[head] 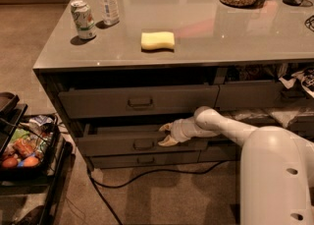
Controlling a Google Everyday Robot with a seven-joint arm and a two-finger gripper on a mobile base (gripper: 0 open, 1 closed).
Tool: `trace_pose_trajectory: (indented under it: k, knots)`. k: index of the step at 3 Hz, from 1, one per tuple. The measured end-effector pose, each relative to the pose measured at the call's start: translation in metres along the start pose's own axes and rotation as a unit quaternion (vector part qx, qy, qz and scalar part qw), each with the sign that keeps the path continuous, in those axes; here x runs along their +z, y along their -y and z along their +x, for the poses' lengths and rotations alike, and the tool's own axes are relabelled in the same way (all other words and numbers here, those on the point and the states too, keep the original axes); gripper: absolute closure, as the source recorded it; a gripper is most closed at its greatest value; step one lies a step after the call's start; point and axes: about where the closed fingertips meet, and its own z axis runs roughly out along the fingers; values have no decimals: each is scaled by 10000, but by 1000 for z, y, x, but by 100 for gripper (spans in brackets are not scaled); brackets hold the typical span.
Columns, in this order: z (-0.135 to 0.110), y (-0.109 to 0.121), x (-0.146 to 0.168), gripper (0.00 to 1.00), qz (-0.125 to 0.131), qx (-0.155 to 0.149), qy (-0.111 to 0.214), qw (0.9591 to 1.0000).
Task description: Open middle drawer
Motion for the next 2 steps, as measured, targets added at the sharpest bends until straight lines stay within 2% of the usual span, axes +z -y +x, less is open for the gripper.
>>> trace_pose_trajectory:
  k: [1,2]
  knots:
    - [-1,-5,1,53,274,-6,48,9996]
    - [-3,-5,-1,37,274,-6,48,9996]
